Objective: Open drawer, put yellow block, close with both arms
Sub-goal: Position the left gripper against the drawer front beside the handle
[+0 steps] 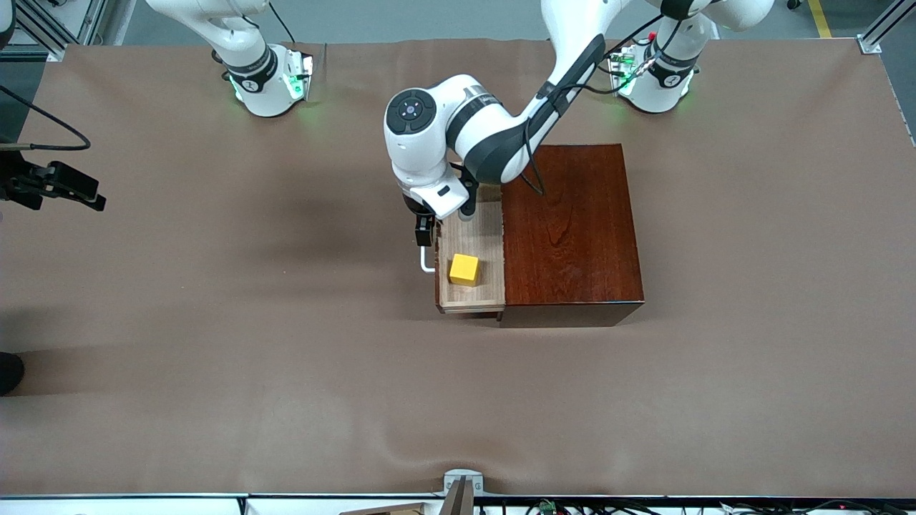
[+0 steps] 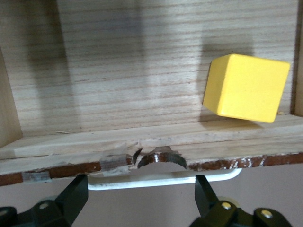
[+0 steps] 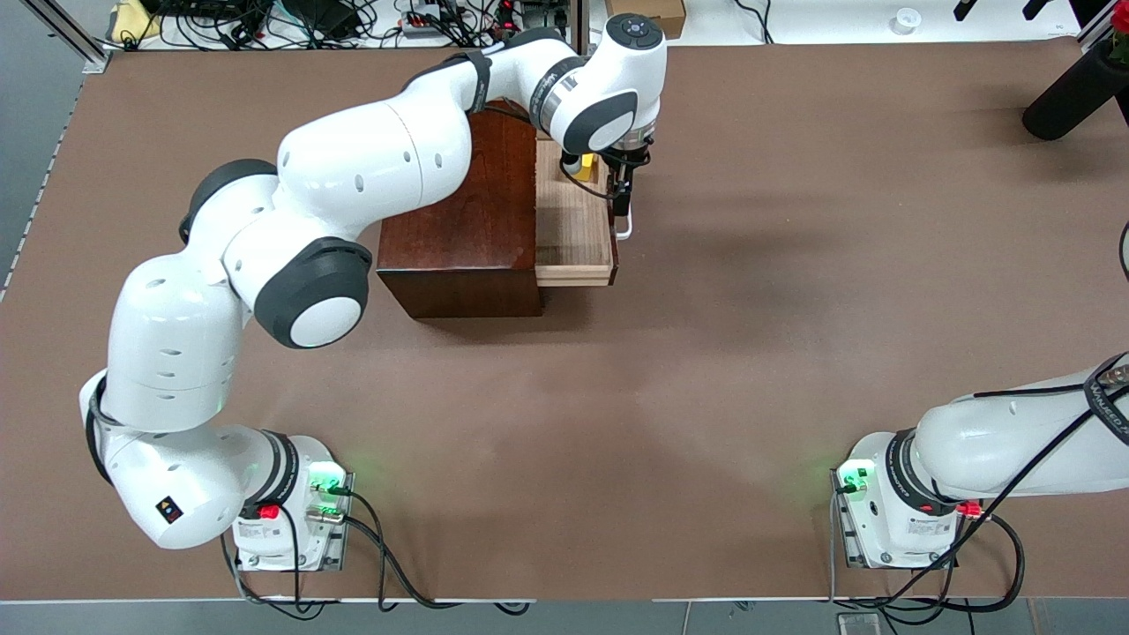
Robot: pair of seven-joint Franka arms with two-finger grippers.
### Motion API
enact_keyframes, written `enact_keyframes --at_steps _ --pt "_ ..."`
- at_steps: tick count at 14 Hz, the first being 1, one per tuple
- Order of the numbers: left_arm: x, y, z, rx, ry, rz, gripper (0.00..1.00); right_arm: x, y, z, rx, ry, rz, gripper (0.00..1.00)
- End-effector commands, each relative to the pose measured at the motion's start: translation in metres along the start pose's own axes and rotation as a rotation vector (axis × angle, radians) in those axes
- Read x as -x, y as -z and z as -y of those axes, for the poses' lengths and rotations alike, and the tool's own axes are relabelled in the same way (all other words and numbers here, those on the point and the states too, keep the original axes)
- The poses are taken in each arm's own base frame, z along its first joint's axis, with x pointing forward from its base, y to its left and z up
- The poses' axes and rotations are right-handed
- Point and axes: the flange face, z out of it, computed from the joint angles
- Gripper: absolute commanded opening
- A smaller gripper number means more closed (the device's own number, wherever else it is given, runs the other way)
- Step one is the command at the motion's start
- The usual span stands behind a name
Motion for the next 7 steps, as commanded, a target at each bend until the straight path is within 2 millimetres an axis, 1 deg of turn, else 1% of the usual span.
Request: enact_keyframes --at_steps 1,3,7 --pt "0.0018 -0.0159 -0.0003 -0.026 -0.047 -0.006 1.0 0.0058 0.0031 0.0004 0.0 -0.006 -0.011 1.0" --pt "0.0013 -0.0168 -0.0013 -0.026 -0.08 -0.004 1.0 0.0059 0.003 0.0004 0.0 -0.006 -0.009 1.0" --pt "-0.001 -0.0168 -0.0038 -0.026 -0.079 -0.004 1.0 0.0059 0.003 0.0004 0.0 -0.006 -0.009 1.0"
